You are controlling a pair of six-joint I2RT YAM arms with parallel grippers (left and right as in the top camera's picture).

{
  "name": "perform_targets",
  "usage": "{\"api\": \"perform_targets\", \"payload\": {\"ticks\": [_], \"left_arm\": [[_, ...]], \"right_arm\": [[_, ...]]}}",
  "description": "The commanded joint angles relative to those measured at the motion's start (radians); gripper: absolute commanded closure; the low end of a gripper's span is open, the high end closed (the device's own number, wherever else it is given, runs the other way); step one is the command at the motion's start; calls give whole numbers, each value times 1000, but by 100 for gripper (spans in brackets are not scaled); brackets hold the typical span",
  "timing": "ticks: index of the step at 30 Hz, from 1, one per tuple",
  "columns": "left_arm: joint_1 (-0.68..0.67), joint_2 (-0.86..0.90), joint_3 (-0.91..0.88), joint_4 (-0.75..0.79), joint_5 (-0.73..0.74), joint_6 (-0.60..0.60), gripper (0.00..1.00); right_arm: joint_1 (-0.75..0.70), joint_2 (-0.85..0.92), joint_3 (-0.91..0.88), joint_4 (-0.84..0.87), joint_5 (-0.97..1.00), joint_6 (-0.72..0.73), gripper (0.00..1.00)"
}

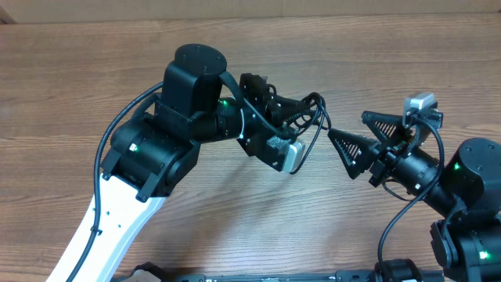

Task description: Untangle cables

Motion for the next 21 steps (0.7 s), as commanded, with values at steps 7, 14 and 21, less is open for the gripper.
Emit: {"api": "perform_targets", "payload": {"ticks": [7, 14, 21], "left_arm": [[3, -13, 19, -28, 94, 285, 96], [2, -12, 19, -14, 175, 430, 96], [3, -12, 19, 47, 227, 470, 96]], "right_arm": [[-3, -6, 0, 83, -2, 137, 6], [-3, -6, 0, 129, -164, 157, 12], [-3, -4, 0, 118, -228, 158, 16]]}}
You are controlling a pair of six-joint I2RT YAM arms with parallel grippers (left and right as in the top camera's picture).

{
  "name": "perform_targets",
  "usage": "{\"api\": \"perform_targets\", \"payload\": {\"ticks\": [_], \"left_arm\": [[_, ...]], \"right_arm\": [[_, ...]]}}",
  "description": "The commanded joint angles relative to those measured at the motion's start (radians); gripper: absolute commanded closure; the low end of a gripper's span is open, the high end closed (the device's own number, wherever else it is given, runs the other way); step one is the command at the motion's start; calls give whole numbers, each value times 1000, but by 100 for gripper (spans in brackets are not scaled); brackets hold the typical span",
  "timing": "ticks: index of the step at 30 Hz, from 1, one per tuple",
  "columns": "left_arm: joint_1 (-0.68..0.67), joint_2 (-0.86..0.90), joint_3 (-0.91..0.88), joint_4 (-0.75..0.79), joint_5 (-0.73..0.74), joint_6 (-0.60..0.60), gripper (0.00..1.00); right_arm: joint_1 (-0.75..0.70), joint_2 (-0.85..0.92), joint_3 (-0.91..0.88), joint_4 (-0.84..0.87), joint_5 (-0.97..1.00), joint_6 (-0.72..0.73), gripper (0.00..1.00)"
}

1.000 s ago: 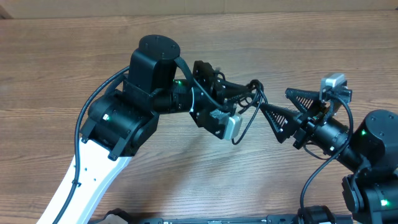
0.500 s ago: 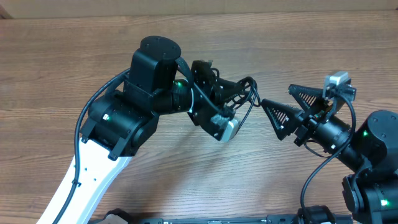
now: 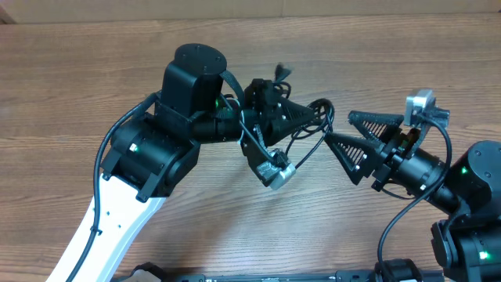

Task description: Untangle cables

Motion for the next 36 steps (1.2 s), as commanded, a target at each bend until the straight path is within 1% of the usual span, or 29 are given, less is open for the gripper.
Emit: {"api": "perform_targets", "payload": {"ticks": [1, 3, 7, 8, 10, 12, 16, 19, 22, 24, 27, 30, 33, 34, 35, 36], "left_arm": [[3, -12, 19, 25, 99, 106, 96], [2, -12, 19, 40, 101, 106, 96], [2, -12, 19, 42, 126, 106, 96], [2, -12, 19, 41, 138, 106, 96], [2, -11, 19, 42, 156, 106, 96], [2, -11, 19, 42, 159, 106, 96], [2, -10, 19, 42, 180, 91, 96], [2, -5, 19, 44, 187, 63, 96], [2, 1, 19, 47, 185, 13, 96], [2, 1, 19, 49, 185, -31, 96], [2, 1, 19, 67, 185, -107, 96], [2, 1, 19, 77, 185, -178, 96], [2, 1, 19, 91, 184, -299, 96], [2, 1, 19, 98, 184, -344, 93], [2, 1, 19, 109, 182, -404, 84], [2, 1, 19, 122, 177, -468, 60]], "right_arm": [[-3, -4, 0, -13, -50, 7, 18], [-3, -2, 0, -34, -50, 7, 22], [-3, 0, 0, -43, -60, 6, 34], [-3, 0, 0, -40, -61, 6, 38], [-3, 0, 0, -33, -61, 6, 51], [-3, 0, 0, -33, -61, 6, 55], [-3, 0, 0, -33, -64, 6, 62], [-3, 0, 0, -33, -63, -7, 75], [-3, 0, 0, -35, -60, -72, 89], [-3, 1, 0, -34, -53, -103, 96], [-3, 5, 0, -34, -21, -108, 96], [-3, 15, 0, -34, -14, -147, 96], [-3, 28, 0, -34, -8, -169, 96], [-3, 34, 0, -34, -6, -187, 96], [-3, 40, 0, -34, -1, -202, 96], [-3, 47, 0, -34, 5, -215, 96]]}}
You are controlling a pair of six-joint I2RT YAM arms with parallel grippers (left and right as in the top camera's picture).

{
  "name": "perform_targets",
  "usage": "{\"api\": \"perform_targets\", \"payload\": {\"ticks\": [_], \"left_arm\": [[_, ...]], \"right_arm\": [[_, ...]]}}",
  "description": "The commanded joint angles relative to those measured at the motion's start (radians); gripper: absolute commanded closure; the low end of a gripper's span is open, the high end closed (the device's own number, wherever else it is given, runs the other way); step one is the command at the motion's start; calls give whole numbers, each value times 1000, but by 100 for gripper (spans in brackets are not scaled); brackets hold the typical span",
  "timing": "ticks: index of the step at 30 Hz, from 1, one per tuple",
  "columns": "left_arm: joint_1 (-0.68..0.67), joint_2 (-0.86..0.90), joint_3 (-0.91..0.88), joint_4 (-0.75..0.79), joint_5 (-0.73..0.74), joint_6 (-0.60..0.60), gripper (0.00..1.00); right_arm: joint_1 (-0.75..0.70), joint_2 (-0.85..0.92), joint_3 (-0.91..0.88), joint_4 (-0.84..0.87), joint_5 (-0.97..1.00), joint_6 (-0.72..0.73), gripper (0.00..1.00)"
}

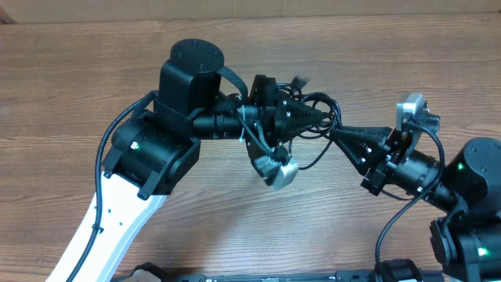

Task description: Untangle cables

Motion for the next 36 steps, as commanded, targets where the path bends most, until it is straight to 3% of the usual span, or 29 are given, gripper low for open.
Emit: {"api": "perform_targets", "payload": {"ticks": [1, 4, 6, 7, 8, 11, 15, 20, 21, 23, 25, 26, 27, 30, 36], "left_arm": [[-1, -5, 19, 45, 41, -309, 58], [-1, -6, 19, 77, -3, -511, 54], [0, -6, 19, 89, -62, -633, 42], [0, -6, 19, 96, -95, -693, 17], [0, -6, 19, 102, -137, -758, 0], [0, -6, 19, 109, -227, -910, 0], [0, -6, 19, 109, -275, -1012, 0], [0, -5, 19, 94, -415, -1133, 0], [0, -5, 19, 81, -444, -1157, 0], [0, -5, 19, 51, -479, -1176, 0], [0, -5, 19, 13, -500, -1175, 0], [0, -5, 19, -6, -507, -1175, 0], [0, -5, 19, -21, -510, -1176, 0], [0, -5, 19, -60, -539, -1197, 0], [0, -4, 19, -121, -618, -1285, 0]], "right_arm": [[-3, 34, 0, 0, 52, -80, 96], [-3, 54, 0, 1, 52, -137, 96], [-3, 67, 0, 5, 60, -158, 96], [-3, 72, 0, 13, 62, -160, 96], [-3, 77, 0, 27, 63, -160, 96], [-3, 83, 0, 90, 63, -160, 96], [-3, 83, 0, 146, 68, -159, 96], [-3, 85, 0, 44, 116, -159, 95], [-3, 85, 0, 13, 135, -158, 85], [-3, 85, 0, -47, 185, -157, 50], [-3, 85, 0, -105, 245, -155, 32], [-3, 85, 0, -134, 275, -155, 17], [-3, 87, 0, -163, 309, -155, 10], [-3, 107, 0, -257, 375, -155, 2], [-3, 220, 0, -367, 296, -88, 2]]}}
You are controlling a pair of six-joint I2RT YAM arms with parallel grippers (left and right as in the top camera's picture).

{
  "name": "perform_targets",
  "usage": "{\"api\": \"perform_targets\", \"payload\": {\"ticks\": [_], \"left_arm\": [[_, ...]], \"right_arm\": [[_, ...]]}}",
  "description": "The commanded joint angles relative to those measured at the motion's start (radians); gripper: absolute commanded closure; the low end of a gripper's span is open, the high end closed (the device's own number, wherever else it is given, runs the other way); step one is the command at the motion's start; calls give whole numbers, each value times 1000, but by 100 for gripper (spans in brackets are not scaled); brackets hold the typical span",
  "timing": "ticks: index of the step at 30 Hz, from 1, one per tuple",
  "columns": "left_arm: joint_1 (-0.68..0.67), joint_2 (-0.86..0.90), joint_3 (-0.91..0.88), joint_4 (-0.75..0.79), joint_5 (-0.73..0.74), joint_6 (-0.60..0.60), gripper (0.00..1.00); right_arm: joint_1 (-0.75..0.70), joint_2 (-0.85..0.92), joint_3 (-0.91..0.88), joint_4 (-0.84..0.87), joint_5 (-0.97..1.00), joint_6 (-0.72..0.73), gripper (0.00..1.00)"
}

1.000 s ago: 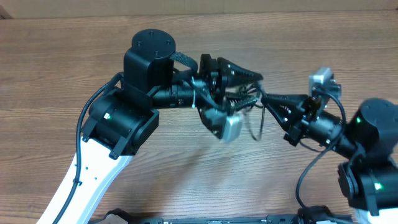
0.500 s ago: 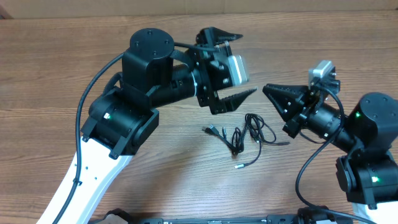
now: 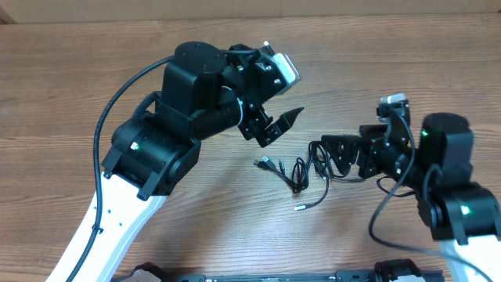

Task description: Untangle cables

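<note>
A thin black cable (image 3: pixel 299 174) lies in loose loops on the wooden table between the two arms. One plug (image 3: pixel 264 163) points left and a thin end (image 3: pixel 300 207) trails toward the front. My left gripper (image 3: pixel 291 117) hovers above and left of the loops, apart from them, with nothing between its fingers. It looks open. My right gripper (image 3: pixel 322 149) is low at the right end of the loops and shut on the cable there. How the strands cross inside the bundle is too small to tell.
The wooden table (image 3: pixel 117 47) stretches wide to the left and back, with its far edge near the top of the view. A dark bar (image 3: pixel 274 276) runs along the front edge. The left arm's bulky body (image 3: pixel 156 149) covers the table's left middle.
The cable bundle was lifted between both grippers. It has left my left gripper and lies on the table. My left gripper has turned and pulled back up-left. My right gripper has dropped lower.
At first my left gripper held the bunched cable and my right gripper stood open beside it. The right gripper then came nearer and was shut on the bundle while both held it up. Now the left has let go and the cable lies spread out, held by the right alone.
</note>
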Motion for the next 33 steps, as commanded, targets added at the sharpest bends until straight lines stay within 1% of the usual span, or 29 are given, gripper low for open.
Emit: {"api": "perform_targets", "payload": {"ticks": [1, 3, 5, 8, 11, 15, 18, 21, 25, 28, 33], "left_arm": [[0, -2, 19, -28, -85, -88, 0], [0, 3, 18, -47, -106, -114, 0], [0, 13, 19, -59, -106, -120, 0], [0, 26, 19, -71, -106, -120, 0], [0, 37, 18, -77, -113, -125, 0], [0, 54, 18, -78, -168, -198, 0], [0, 68, 18, -77, -192, -242, 0], [0, 74, 19, -78, -191, -252, 0], [5, 74, 19, -78, -192, -257, 0], [20, 74, 18, -79, -192, -285, 0], [46, 74, 18, -85, -191, -296, 0]], "right_arm": [[-2, 77, 0, -34, -47, 80, 2], [2, 139, 0, -77, -122, 102, 2], [11, 192, 0, -114, -166, 102, 5], [32, 259, 0, -169, -153, 117, 4], [58, 309, -1, -198, -154, 134, 0], [107, 377, -4, -193, -145, 209, 0], [140, 435, -15, -173, -58, 274, 0], [147, 488, -17, -131, 36, 334, 0], [146, 538, -17, -28, 47, 408, 0], [153, 580, -18, 35, 46, 452, 0], [199, 671, -18, 84, 49, 488, 1]]}}
